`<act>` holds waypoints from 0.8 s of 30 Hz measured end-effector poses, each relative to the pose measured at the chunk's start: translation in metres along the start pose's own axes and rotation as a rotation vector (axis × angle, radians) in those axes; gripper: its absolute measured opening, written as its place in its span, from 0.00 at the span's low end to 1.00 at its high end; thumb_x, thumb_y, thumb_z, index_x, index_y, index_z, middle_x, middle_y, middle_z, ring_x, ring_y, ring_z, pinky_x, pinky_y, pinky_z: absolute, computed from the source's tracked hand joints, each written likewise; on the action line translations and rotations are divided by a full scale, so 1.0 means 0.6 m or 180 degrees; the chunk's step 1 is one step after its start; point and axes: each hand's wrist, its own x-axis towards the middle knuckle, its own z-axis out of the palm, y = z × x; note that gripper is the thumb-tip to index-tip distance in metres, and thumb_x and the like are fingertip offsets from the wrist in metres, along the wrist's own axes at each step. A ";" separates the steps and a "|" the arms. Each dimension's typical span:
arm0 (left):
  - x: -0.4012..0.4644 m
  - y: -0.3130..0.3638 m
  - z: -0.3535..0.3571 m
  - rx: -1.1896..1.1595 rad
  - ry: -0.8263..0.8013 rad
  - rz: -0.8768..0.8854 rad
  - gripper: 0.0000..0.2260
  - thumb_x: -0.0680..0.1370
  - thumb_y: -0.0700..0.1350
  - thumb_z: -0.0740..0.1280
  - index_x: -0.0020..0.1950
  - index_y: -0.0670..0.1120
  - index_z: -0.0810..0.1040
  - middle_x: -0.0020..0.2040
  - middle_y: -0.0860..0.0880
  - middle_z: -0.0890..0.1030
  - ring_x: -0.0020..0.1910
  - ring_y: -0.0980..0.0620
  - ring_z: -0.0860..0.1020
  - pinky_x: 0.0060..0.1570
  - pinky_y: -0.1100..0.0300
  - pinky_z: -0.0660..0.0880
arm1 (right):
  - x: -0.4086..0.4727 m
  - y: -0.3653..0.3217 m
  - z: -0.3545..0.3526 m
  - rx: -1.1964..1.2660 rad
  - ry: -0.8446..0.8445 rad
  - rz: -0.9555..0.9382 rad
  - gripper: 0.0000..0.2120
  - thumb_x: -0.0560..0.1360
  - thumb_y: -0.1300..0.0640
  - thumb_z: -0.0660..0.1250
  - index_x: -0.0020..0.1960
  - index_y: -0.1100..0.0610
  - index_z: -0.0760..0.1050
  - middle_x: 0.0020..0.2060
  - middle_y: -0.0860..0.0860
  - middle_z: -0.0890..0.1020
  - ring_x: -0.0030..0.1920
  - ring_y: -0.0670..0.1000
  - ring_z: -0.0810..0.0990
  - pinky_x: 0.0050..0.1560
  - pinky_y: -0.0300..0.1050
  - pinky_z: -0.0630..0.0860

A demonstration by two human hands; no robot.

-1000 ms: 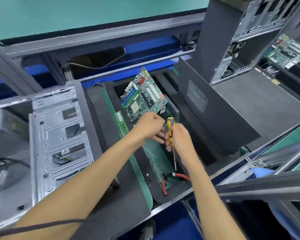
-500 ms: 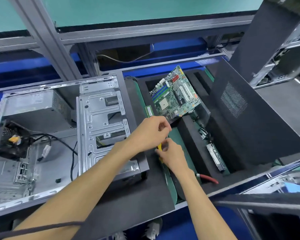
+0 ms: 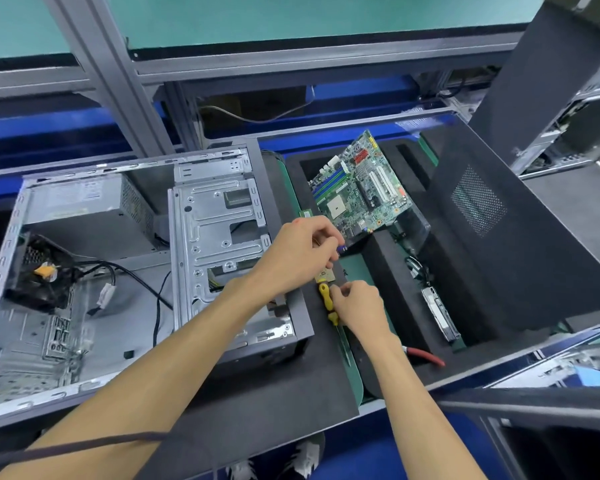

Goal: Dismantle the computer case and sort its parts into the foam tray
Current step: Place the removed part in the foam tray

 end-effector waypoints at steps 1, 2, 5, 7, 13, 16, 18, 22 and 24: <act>0.000 -0.001 -0.001 -0.0010 0.0011 0.0003 0.10 0.79 0.37 0.63 0.43 0.49 0.80 0.37 0.49 0.84 0.35 0.53 0.84 0.44 0.56 0.82 | -0.001 -0.001 -0.002 -0.0020 0.0008 0.0038 0.19 0.78 0.49 0.64 0.34 0.60 0.75 0.34 0.60 0.83 0.40 0.65 0.81 0.45 0.51 0.81; 0.000 -0.002 -0.002 -0.0021 0.0018 0.0002 0.10 0.79 0.37 0.63 0.43 0.49 0.80 0.37 0.49 0.84 0.35 0.53 0.84 0.44 0.55 0.83 | -0.002 -0.001 -0.004 -0.0053 0.0015 0.0068 0.19 0.79 0.49 0.64 0.35 0.60 0.76 0.35 0.59 0.83 0.41 0.64 0.81 0.44 0.51 0.80; 0.000 -0.004 -0.003 -0.0048 0.0011 -0.0005 0.10 0.79 0.37 0.63 0.44 0.48 0.80 0.37 0.49 0.84 0.35 0.53 0.84 0.45 0.52 0.83 | -0.004 -0.002 -0.012 -0.0117 0.0017 0.0088 0.17 0.79 0.48 0.64 0.40 0.58 0.80 0.38 0.55 0.82 0.42 0.62 0.79 0.42 0.48 0.75; -0.001 -0.005 -0.004 -0.0091 0.0013 -0.0020 0.10 0.79 0.37 0.63 0.43 0.49 0.80 0.37 0.49 0.84 0.35 0.53 0.84 0.46 0.50 0.83 | -0.006 -0.005 -0.019 -0.0142 0.0061 0.0054 0.15 0.80 0.47 0.63 0.41 0.55 0.79 0.41 0.55 0.83 0.45 0.62 0.80 0.44 0.49 0.74; -0.011 0.003 -0.026 -0.0176 0.0232 -0.0041 0.09 0.79 0.37 0.63 0.44 0.48 0.81 0.35 0.50 0.83 0.34 0.51 0.83 0.37 0.59 0.77 | -0.020 -0.057 -0.057 0.0373 0.0539 -0.0565 0.15 0.82 0.49 0.61 0.43 0.55 0.77 0.33 0.50 0.80 0.37 0.56 0.78 0.37 0.49 0.71; -0.023 0.008 -0.054 -0.0108 0.0423 -0.0016 0.10 0.79 0.38 0.63 0.45 0.49 0.80 0.35 0.51 0.83 0.33 0.50 0.80 0.38 0.54 0.78 | -0.031 -0.114 -0.074 0.0766 0.0664 -0.1093 0.14 0.83 0.50 0.60 0.45 0.56 0.79 0.33 0.50 0.80 0.36 0.53 0.77 0.39 0.50 0.72; -0.036 0.008 -0.080 -0.0131 0.0555 -0.0064 0.11 0.80 0.37 0.63 0.44 0.51 0.80 0.35 0.51 0.82 0.33 0.52 0.78 0.43 0.50 0.79 | -0.041 -0.155 -0.076 0.0968 0.0708 -0.1401 0.13 0.83 0.50 0.61 0.45 0.55 0.79 0.34 0.51 0.80 0.37 0.53 0.77 0.40 0.51 0.73; -0.071 -0.010 -0.143 -0.0161 0.0895 -0.0213 0.08 0.81 0.39 0.63 0.49 0.50 0.80 0.39 0.49 0.83 0.35 0.54 0.78 0.41 0.51 0.80 | -0.062 -0.231 -0.058 0.0955 0.0661 -0.1899 0.06 0.81 0.52 0.64 0.50 0.52 0.79 0.42 0.48 0.80 0.45 0.49 0.78 0.47 0.48 0.76; -0.094 -0.028 -0.179 -0.0089 0.1125 -0.0287 0.08 0.81 0.40 0.63 0.51 0.51 0.79 0.39 0.50 0.83 0.34 0.55 0.78 0.36 0.54 0.77 | -0.072 -0.261 -0.040 0.0858 0.0525 -0.2070 0.06 0.81 0.53 0.65 0.54 0.53 0.79 0.48 0.48 0.80 0.52 0.50 0.78 0.54 0.48 0.76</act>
